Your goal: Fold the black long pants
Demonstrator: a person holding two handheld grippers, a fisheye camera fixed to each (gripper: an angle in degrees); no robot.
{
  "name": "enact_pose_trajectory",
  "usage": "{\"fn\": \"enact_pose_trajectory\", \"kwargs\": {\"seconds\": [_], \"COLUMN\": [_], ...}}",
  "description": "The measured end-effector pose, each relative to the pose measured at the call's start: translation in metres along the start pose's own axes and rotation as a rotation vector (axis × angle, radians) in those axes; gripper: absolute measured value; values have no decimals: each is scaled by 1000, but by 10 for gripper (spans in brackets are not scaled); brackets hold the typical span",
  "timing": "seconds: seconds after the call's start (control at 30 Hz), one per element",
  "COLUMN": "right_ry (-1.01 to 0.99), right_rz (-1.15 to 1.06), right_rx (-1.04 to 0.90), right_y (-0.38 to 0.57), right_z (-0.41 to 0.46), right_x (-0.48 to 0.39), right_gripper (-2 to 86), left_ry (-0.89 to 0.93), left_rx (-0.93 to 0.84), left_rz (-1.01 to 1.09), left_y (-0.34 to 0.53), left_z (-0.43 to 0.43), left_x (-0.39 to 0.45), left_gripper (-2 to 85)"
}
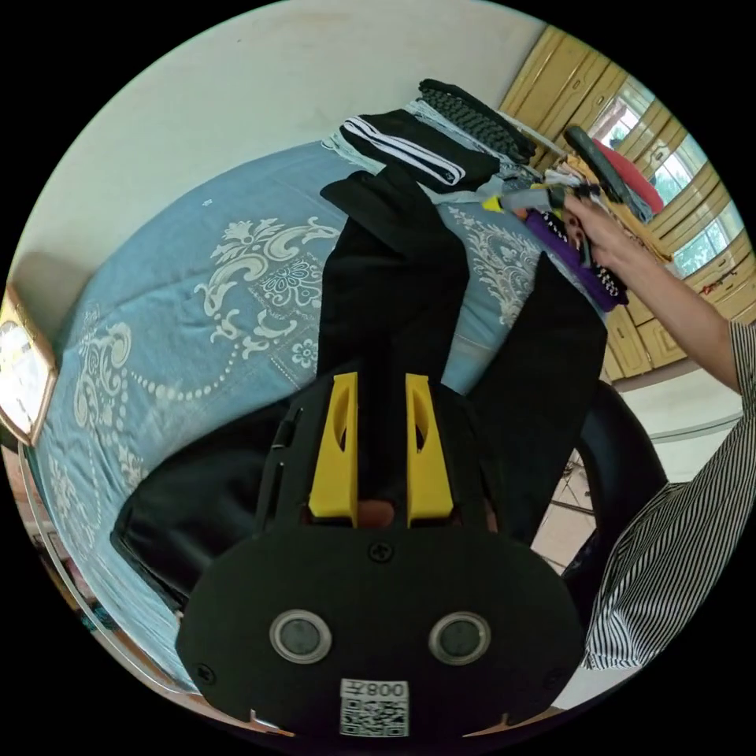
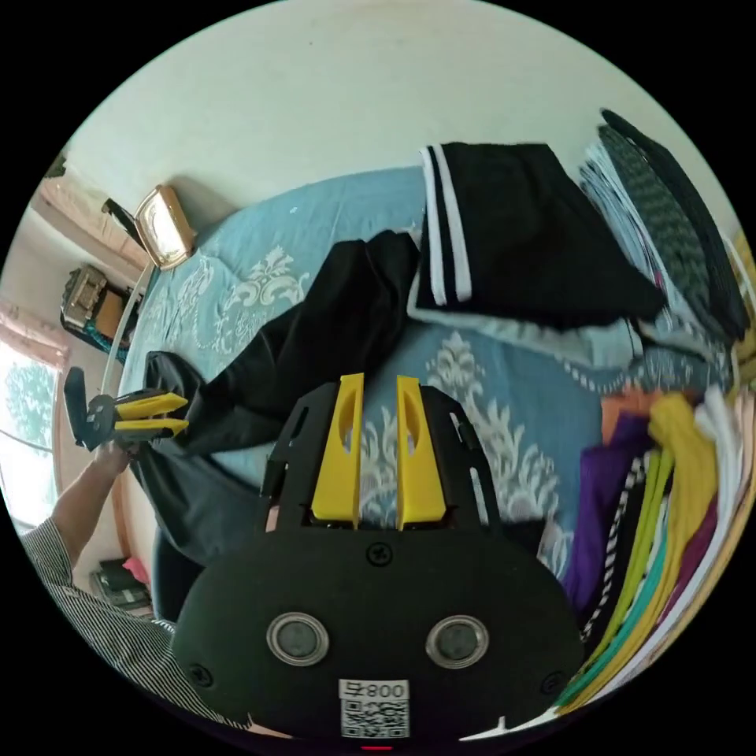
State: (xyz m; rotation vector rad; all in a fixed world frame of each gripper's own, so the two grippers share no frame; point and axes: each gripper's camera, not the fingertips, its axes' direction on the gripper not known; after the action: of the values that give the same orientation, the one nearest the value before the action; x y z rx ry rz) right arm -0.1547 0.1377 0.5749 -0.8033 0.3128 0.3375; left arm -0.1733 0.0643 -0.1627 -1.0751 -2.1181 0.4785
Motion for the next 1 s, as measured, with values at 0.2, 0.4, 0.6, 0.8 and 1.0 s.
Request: {"fn": "enact_pose_trajectory", "kwargs": {"seconds": [0.2, 0.4, 0.6, 0.8, 1.0], "right_ry": [161, 281, 248, -30, -383], "right_rz": [-116, -115, -86, -42, 101], "right_rx": [-10, -100, -81, 81, 312], "right_y": [-78, -99, -97, -61, 9], "right_z": [34, 72, 53, -27, -122], "right_x": [-36, -43, -39, -14, 31], "right_gripper": [78, 32, 3, 1, 1], "left_ry": [0, -5, -29, 21, 11], "left_rx": [-67, -72, -87, 19, 151], "left_rz": [69, 92, 82, 16, -76], "left_y": [-13, -11, -3, 30, 87], "left_z": [30, 41, 46, 9, -45], "left_x": [-19, -38, -57, -77, -98], "left_gripper": [94, 80, 32, 13, 7]}}
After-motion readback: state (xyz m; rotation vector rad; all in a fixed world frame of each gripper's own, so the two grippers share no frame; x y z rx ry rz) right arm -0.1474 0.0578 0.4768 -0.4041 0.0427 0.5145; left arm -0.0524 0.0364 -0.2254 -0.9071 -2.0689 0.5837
